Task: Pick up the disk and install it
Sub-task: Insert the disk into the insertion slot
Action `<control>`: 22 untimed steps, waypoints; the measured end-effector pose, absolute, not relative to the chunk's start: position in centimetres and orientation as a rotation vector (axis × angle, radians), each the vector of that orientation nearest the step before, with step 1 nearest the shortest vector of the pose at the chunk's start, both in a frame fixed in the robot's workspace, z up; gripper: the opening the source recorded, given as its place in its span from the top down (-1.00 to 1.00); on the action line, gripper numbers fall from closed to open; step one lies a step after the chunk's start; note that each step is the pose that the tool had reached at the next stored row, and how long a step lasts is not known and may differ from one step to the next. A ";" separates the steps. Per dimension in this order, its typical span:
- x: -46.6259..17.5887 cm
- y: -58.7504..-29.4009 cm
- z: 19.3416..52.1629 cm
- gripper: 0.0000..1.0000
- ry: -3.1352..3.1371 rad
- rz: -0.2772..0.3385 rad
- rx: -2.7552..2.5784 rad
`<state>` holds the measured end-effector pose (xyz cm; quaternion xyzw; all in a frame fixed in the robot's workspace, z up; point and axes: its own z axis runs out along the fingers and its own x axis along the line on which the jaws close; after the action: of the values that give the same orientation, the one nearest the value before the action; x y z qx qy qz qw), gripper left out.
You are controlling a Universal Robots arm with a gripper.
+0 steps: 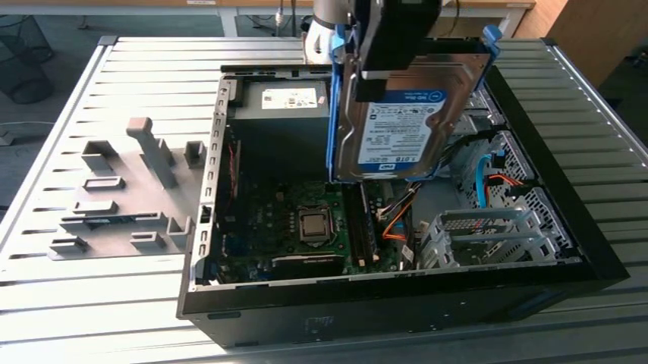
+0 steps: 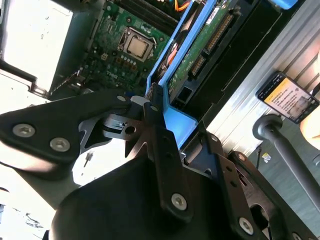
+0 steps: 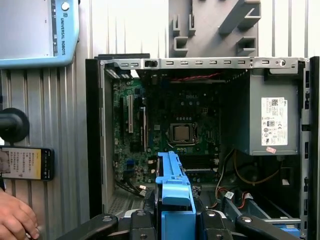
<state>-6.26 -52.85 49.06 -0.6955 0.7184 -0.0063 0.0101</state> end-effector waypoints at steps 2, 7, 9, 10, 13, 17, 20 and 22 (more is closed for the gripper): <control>-5.7 -52.9 48.9 0.27 2.237 -0.020 -2.176; -4.4 -53.1 48.6 0.27 2.235 -0.020 -2.179; -4.2 -53.5 48.5 0.27 2.235 -0.020 -2.179; -4.1 -53.7 48.5 0.27 2.235 -0.020 -2.178; -3.8 -54.5 48.3 0.27 2.235 -0.019 -2.178; -2.8 -55.0 48.1 0.27 2.235 -0.019 -2.178; -1.7 -55.1 47.9 0.27 2.236 -0.019 -2.179; -0.9 -55.2 47.7 0.27 2.235 -0.019 -2.179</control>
<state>-0.91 -55.18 47.72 -0.6979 0.7161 -0.0060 0.0100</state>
